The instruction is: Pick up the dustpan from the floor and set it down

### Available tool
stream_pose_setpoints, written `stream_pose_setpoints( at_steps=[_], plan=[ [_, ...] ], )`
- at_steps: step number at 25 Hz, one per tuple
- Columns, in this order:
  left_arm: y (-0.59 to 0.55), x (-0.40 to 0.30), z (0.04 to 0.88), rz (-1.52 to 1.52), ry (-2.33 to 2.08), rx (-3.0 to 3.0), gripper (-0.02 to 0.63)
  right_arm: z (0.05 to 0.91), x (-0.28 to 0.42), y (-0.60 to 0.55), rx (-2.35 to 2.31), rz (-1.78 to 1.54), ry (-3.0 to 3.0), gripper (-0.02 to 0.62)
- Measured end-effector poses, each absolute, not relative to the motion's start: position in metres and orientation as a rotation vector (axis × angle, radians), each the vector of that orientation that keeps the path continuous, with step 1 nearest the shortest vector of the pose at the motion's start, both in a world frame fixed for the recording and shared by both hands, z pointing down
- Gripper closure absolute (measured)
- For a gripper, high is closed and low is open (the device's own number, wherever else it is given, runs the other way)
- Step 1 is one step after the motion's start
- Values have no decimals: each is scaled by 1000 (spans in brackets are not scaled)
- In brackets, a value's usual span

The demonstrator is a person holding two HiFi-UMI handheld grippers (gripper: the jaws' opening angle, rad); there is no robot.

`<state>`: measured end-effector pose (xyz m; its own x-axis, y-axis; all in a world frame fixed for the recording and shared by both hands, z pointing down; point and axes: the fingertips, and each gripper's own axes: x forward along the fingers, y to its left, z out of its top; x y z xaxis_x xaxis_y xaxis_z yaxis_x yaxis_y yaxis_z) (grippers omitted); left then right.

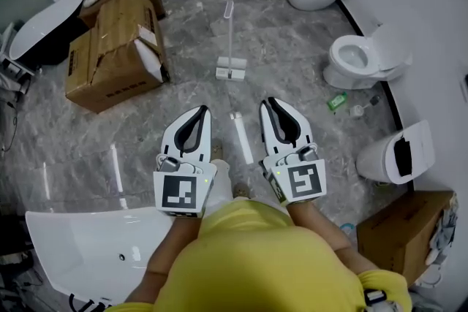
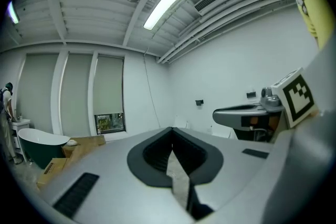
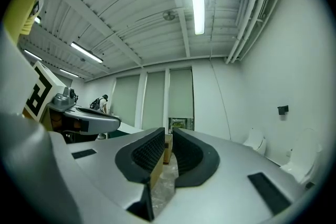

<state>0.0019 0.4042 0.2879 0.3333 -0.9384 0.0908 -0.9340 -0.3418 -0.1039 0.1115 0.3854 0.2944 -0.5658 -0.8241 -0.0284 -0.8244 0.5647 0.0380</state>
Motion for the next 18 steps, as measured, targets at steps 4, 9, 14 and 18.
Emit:
stream_pose_setpoints(
  at_steps=[4,9,14,18],
  plan=[
    [369,-13,295,-193,1759,-2560,604,301,94,351,-1480,80,2767,523],
    [309,-37,297,-169,1704,-2593,604,305,68,289,-1535,71,2776,511],
    [254,-64,301,-172,1662,-2631,604,307,42,234,-1590,49,2755,503],
    [219,-79,307,-176,1619,-2676,604,312,24,200,-1597,56,2744,499]
  ],
)
